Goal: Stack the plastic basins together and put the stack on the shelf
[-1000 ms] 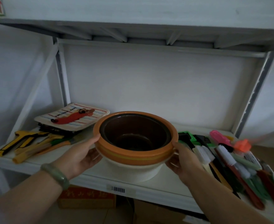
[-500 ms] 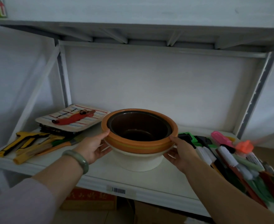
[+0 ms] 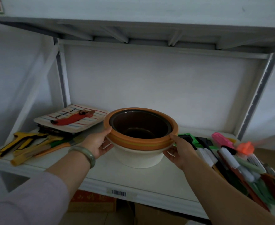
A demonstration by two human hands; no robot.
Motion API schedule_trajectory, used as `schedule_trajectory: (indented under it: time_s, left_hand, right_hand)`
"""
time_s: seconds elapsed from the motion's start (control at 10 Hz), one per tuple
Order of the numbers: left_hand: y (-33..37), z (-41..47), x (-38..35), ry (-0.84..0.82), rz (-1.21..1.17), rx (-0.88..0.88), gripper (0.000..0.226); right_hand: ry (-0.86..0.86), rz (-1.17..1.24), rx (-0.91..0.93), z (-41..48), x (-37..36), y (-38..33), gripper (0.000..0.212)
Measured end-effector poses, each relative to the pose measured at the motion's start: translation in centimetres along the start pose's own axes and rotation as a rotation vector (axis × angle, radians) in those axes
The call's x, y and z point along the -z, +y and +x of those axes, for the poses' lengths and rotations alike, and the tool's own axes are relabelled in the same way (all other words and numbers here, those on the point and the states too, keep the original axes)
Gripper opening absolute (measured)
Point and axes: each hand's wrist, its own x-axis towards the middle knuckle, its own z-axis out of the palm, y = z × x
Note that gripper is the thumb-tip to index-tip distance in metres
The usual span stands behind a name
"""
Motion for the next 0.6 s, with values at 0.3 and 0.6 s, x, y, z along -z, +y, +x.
schedule_trajectory:
  time_s: [0.3, 0.6]
  left_hand:
    - [-0.1, -0.8, -0.6, 0.021, -0.01, -0.027, 0.012]
    - [4.4, -4.6, -0.3, 0.181, -0.159, -0.244, 0.033]
  right_hand:
    - [0.023, 0.009, 0.02, -0.2, -0.2, -0.1, 0.011]
    - [0.034, 0.048, 0.047, -3.7, 2.3, -1.7, 0.011]
